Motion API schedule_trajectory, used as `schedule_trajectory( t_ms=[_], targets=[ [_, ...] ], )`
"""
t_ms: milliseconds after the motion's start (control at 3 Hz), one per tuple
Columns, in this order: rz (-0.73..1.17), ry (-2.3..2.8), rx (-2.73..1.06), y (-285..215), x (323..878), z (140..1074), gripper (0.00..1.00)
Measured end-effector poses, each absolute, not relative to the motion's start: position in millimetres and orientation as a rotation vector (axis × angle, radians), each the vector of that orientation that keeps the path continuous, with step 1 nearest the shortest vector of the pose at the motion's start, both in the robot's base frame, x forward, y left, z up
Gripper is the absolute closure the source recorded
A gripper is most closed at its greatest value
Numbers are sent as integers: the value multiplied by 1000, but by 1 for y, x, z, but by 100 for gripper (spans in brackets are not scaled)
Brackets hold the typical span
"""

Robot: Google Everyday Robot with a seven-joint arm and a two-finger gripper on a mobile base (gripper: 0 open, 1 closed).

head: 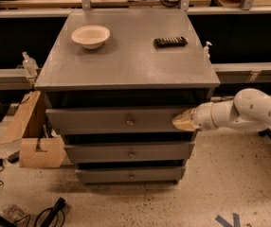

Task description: Close top drawer

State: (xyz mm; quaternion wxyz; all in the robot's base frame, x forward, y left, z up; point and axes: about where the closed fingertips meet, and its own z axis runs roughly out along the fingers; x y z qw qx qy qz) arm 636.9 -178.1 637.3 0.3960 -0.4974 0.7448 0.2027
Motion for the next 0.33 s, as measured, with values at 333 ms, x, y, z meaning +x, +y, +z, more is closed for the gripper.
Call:
schedule_trajectory(
  t_ms=[333],
  targets=[
    [519,1889,-1262,-176,641,637,100]
  ],
)
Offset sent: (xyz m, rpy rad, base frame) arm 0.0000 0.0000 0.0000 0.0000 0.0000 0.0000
